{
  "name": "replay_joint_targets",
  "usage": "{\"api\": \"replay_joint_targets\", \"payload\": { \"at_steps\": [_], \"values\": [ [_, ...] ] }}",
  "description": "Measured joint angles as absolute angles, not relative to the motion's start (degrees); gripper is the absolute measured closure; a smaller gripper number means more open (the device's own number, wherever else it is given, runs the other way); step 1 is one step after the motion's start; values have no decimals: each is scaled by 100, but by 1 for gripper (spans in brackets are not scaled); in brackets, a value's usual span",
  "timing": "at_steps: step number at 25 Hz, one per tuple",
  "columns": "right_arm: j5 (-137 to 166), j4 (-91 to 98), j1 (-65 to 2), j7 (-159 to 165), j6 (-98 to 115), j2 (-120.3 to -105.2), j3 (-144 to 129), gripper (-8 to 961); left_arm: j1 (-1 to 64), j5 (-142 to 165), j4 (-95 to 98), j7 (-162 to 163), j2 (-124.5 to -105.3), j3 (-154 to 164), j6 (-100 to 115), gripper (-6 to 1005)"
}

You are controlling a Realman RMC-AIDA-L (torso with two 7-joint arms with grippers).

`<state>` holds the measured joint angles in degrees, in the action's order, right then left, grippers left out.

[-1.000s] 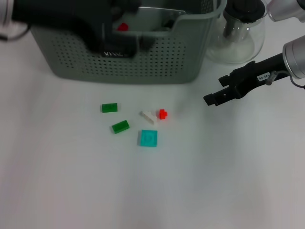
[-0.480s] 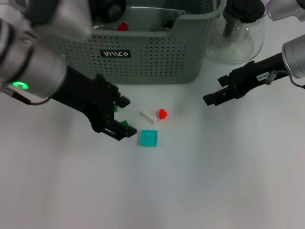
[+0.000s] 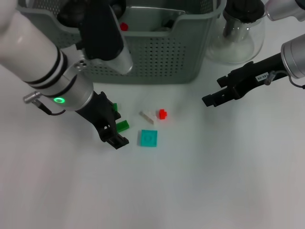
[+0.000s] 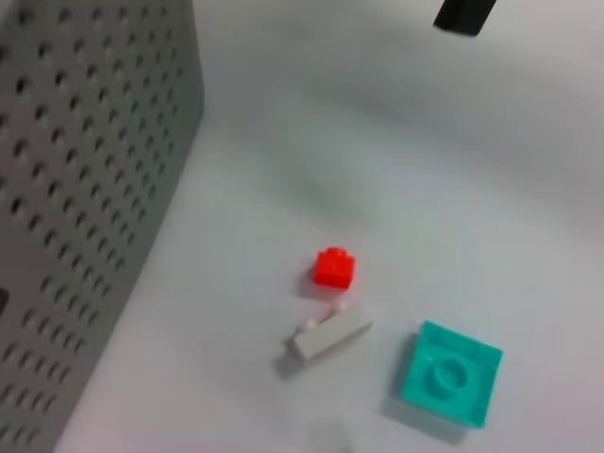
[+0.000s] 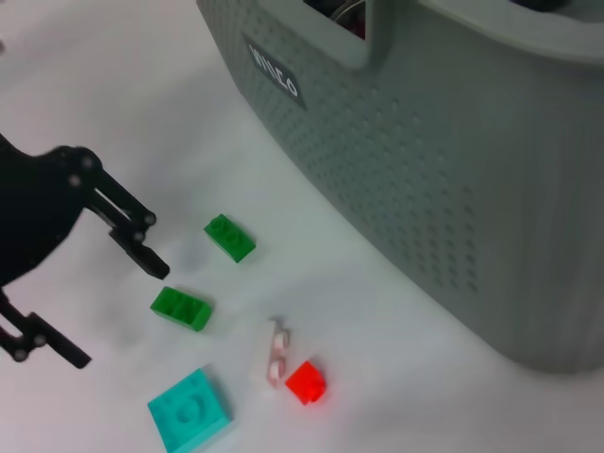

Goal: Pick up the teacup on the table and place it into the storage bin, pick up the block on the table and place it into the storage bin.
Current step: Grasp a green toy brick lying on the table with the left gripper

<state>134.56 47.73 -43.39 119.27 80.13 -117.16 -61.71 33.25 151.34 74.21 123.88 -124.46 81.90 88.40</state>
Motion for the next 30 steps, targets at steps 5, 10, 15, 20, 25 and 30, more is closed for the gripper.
{"api": "replay_joint_targets", "payload": {
  "at_steps": [5,10,15,20,25,30],
  "values": [
    [13456,4783,-4342,11927,8016,-11716,-6167,71,3397,15320,7219,12698,-12445,8468,8530,295],
    [13456,4790,-4345,11927,8016,-11716,-6181,70,3445,15418,7081,12802,-12445,8621,8317,296],
    [13456,4789,-4339,11927,8003,-11716,-6184,70,3469,15537,6925,12899,-12447,8712,8086,296],
    [13456,4778,-4336,11923,7988,-11716,-6183,70,3491,15601,6812,13023,-12454,8878,7933,295],
    [13456,4778,-4342,11926,7991,-11716,-6186,70,3503,15605,6759,13045,-12454,8919,7901,311],
    [13456,4791,-4323,11927,7999,-11716,-6174,70,3518,15610,6750,13126,-12454,8984,7884,402]
  ]
}}
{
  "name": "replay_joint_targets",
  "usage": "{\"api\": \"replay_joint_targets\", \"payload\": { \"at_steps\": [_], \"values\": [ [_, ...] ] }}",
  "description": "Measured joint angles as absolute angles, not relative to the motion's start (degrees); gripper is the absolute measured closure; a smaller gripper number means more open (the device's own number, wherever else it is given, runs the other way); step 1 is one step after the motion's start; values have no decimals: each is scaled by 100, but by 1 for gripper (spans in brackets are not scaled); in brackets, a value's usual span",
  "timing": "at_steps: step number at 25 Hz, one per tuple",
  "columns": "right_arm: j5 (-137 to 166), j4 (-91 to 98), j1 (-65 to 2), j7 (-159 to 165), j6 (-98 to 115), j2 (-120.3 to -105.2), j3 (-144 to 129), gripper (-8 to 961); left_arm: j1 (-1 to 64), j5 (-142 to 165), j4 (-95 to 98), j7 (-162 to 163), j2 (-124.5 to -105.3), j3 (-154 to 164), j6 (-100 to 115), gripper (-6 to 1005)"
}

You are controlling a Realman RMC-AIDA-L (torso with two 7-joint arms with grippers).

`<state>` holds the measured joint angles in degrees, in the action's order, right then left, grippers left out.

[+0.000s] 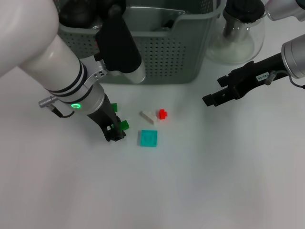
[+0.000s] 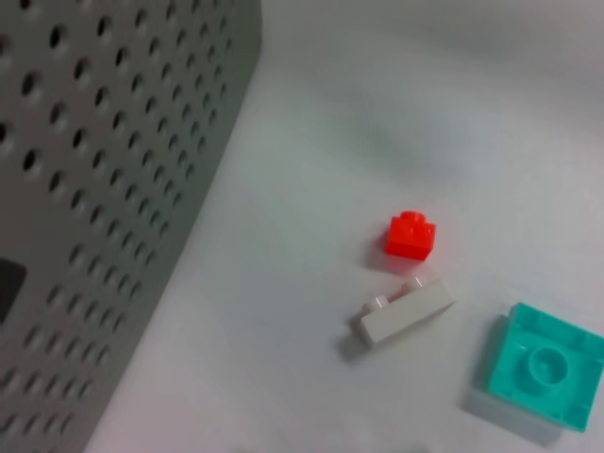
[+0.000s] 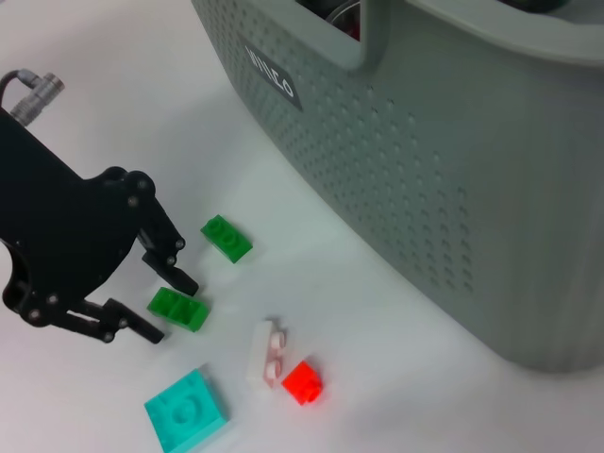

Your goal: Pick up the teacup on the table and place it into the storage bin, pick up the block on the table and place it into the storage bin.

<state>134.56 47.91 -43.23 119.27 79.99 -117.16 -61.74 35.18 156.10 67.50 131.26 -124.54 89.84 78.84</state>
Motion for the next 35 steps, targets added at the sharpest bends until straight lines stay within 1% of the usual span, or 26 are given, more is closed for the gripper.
{"api": "replay_joint_targets", "payload": {
  "at_steps": [9,15,21,26,28,32,35],
  "values": [
    [13456,4807,-4303,11926,8006,-11716,-6178,70,3540,15885,6753,13503,-12454,9239,7799,683],
    [13456,4809,-4289,11905,8015,-11716,-6164,70,3406,15853,7197,13575,-12462,9207,8043,776],
    [13456,4817,-4289,11889,8026,-11716,-6178,70,3148,15399,8012,13554,-12479,8789,8755,809],
    [13455,4823,-4278,11888,8045,-11716,-6182,70,2849,13324,8961,13065,-12445,7110,10121,815],
    [13455,4813,-4263,11883,8044,-11716,-6187,70,2830,12612,9175,12988,-12418,6428,10400,815],
    [13456,4826,-4255,11884,8075,-11716,-6201,69,3145,12225,9415,13117,-12294,5289,10372,815],
    [13459,4830,-4257,11893,8105,-11716,-6203,69,3519,12678,9331,13473,-12102,5018,9813,816]
  ]
}}
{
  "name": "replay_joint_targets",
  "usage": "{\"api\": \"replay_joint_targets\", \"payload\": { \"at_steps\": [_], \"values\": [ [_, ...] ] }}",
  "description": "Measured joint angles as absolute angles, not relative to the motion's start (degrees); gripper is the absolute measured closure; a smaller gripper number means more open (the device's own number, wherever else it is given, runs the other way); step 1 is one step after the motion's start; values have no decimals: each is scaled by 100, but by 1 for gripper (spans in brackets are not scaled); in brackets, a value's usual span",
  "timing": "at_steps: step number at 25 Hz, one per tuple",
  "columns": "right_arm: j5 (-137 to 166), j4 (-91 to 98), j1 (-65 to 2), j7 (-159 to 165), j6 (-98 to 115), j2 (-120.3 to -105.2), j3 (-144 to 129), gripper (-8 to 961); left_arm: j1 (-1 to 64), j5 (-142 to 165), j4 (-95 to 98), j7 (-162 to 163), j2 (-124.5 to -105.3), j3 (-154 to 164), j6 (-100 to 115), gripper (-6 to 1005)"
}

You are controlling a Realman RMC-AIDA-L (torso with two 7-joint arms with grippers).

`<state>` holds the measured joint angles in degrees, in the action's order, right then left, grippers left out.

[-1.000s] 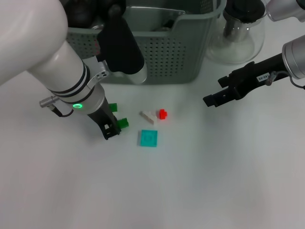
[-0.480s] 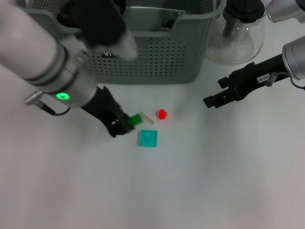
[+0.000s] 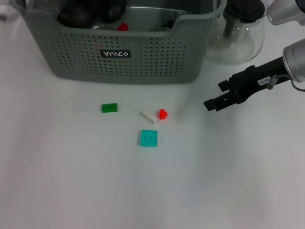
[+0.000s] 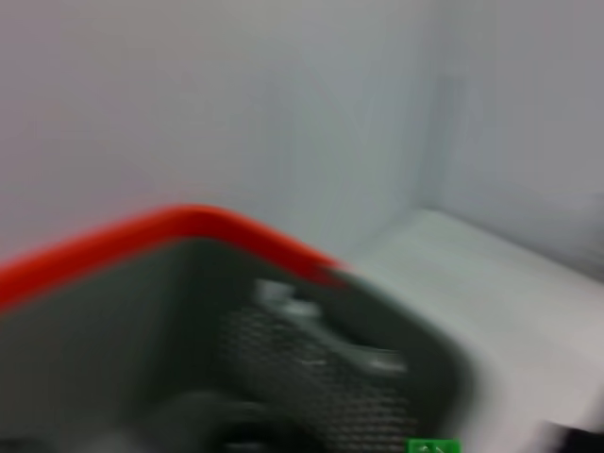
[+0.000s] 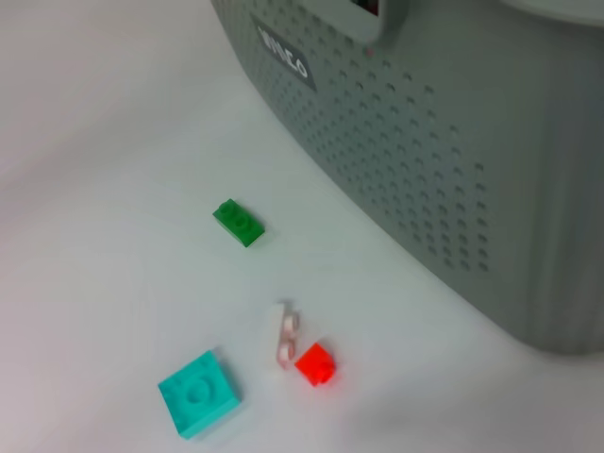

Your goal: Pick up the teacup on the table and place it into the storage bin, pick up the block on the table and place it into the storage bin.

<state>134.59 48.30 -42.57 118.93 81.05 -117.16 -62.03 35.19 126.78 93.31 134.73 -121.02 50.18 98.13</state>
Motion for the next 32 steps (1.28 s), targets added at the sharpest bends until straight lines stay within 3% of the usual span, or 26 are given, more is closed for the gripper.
{"api": "replay_joint_targets", "payload": {
  "at_steps": [6,17,28,32],
  "values": [
    [13465,4833,-4264,11898,8117,-11716,-6208,69,4455,14425,8286,14148,-11814,5161,8537,816],
    [13472,4832,-4307,11918,8122,-11724,-6205,69,5134,15943,6933,14202,-11777,5213,7692,815],
    [13474,4833,-4311,11914,8089,-11725,-6205,71,5108,16073,6772,14164,-11828,5327,7581,697],
    [13474,4833,-4307,11897,8086,-11725,-6205,71,5019,15914,6984,14104,-11863,5314,7539,532]
  ]
}}
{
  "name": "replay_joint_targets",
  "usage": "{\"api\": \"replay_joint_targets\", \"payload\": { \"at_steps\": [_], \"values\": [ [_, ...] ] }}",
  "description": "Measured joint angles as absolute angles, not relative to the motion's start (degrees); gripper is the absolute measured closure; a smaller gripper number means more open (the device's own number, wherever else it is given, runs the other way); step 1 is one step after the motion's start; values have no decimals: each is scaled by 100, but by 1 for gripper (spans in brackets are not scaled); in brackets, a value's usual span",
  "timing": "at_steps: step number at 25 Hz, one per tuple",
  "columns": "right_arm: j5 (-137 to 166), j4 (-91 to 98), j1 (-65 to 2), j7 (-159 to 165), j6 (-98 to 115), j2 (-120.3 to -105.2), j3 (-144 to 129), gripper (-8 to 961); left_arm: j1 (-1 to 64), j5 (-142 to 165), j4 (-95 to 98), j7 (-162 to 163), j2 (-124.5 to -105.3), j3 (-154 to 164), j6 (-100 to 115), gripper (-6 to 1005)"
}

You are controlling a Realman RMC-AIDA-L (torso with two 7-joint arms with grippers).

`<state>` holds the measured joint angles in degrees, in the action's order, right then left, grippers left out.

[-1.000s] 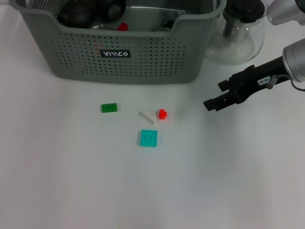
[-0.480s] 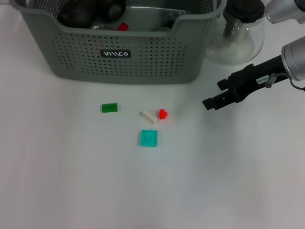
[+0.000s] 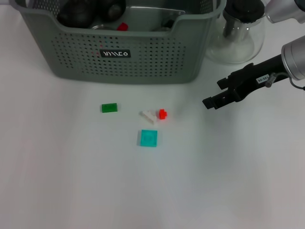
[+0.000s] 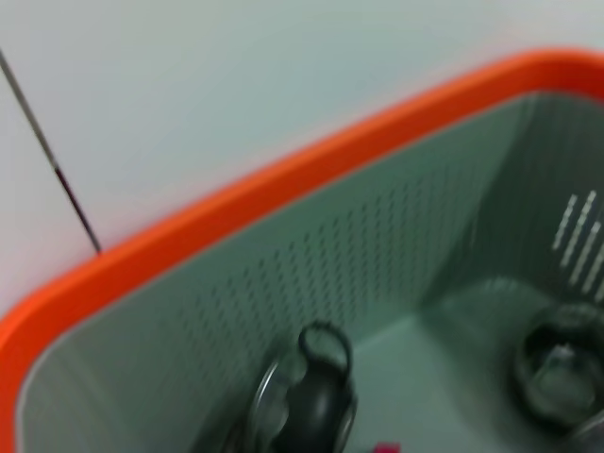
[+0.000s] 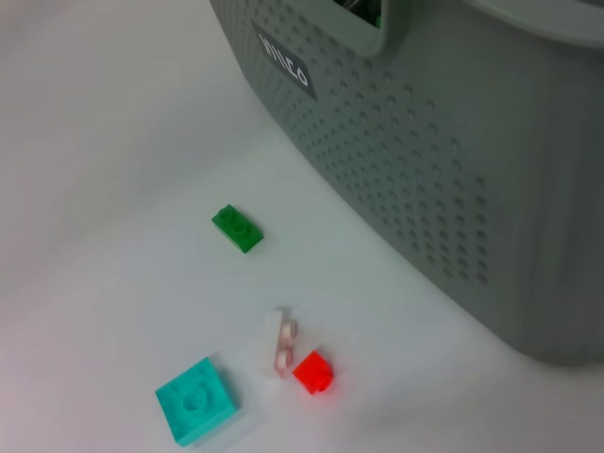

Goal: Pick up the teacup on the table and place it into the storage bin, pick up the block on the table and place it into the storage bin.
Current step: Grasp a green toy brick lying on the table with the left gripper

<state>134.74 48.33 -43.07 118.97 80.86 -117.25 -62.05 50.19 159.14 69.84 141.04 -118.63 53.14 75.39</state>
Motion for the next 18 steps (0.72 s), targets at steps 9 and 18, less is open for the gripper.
{"api": "replay_joint_targets", "payload": {
  "at_steps": [9,18],
  "values": [
    [13474,4826,-4234,11857,8077,-11718,-6165,72,3868,12893,8833,13034,-11860,5092,9053,207],
    [13473,4830,-4228,11892,8112,-11715,-6171,72,3503,12291,8808,11669,-12023,5257,11106,193]
  ]
}}
